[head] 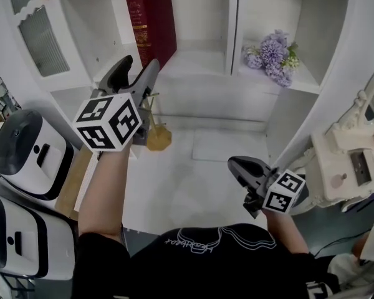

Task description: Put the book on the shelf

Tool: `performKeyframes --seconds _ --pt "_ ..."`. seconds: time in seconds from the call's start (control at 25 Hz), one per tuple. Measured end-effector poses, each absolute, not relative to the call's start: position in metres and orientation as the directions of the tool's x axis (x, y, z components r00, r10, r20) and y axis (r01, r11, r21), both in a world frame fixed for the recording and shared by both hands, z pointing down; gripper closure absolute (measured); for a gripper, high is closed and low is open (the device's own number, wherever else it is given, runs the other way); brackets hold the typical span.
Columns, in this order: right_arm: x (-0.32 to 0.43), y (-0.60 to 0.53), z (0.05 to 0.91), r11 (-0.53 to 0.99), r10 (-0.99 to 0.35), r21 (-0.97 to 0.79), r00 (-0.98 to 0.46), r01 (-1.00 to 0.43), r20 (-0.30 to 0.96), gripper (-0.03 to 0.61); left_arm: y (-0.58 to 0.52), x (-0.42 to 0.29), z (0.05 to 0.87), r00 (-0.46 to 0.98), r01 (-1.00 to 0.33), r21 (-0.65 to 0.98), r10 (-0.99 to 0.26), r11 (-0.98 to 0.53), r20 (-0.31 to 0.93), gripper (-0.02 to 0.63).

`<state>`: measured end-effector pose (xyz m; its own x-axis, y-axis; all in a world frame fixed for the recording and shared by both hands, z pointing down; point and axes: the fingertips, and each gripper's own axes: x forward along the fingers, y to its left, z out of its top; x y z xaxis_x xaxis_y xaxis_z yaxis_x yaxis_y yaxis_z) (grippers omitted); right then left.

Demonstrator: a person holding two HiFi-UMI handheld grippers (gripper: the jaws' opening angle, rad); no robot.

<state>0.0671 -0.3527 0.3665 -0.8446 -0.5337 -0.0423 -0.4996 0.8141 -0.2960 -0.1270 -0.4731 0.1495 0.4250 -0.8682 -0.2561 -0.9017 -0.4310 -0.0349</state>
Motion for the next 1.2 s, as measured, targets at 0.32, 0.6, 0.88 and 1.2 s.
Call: performKeyframes --seconds 0.32,0.6,0.88,1.2 --pt "0.066 -0.341 0.359 0.835 -0.514 -0.264 -0.856 -0.482 -0.062 0.572 -0.385 -0.067 0.263 0.674 -0.738 -0.003 -0.737 -0.675 -0.055 0.354" --pt "0.066 -0.328 0.357 0.843 -0.506 -0.249 -0.860 -0.477 -0.063 0.572 -0.336 -0.027 0.330 0.784 -0.604 0.202 -0.620 -0.771 -0.021 0.508" --pt "0.057 -0.317 0.366 0.850 -0.494 -0.237 -0.868 -0.471 -0.050 0.572 -0.307 -0.013 0.346 0.809 -0.549 0.249 -0.582 -0.797 -0.078 0.609" --pt "0.048 -0.315 0.377 0.852 -0.485 -0.243 -0.874 -0.464 -0.034 0.572 -0.309 -0.030 0.360 0.761 -0.616 0.255 -0.647 -0.746 -0.055 0.609"
